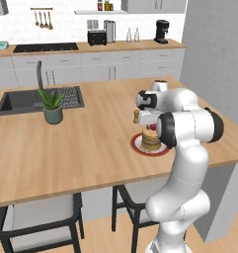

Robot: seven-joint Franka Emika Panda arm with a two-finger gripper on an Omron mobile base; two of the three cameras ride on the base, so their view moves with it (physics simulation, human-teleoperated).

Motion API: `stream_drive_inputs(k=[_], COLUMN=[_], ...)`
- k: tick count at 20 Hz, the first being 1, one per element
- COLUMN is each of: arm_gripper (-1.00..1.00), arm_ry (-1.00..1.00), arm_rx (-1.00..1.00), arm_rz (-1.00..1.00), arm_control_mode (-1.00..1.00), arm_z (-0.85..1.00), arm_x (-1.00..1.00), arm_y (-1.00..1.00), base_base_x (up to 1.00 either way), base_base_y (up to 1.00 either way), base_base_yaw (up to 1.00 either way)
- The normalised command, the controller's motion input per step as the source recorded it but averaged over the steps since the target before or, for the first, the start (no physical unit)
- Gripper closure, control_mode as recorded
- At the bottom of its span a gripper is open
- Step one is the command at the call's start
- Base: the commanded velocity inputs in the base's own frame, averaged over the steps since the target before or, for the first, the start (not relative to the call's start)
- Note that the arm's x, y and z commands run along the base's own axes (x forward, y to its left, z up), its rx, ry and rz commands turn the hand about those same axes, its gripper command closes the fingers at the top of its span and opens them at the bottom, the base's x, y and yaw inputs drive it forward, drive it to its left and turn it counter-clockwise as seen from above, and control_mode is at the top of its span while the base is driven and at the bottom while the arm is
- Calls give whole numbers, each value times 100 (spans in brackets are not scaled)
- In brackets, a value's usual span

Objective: Take the strawberry from the fridge and place it on top of the pancake, located on the dining counter.

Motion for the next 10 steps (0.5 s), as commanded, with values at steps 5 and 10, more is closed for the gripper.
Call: stream_drive_inputs(k=[5,10], arm_gripper=[100,-100], arm_ry=[0,0], arm_rx=[0,0], arm_rz=[7,6], arm_control_mode=[-100,-100], arm_z=[-20,-14], arm_x=[0,0], arm_y=[0,0], base_base_x=[0,0], base_base_y=[0,0], base_base_yaw=[0,0])
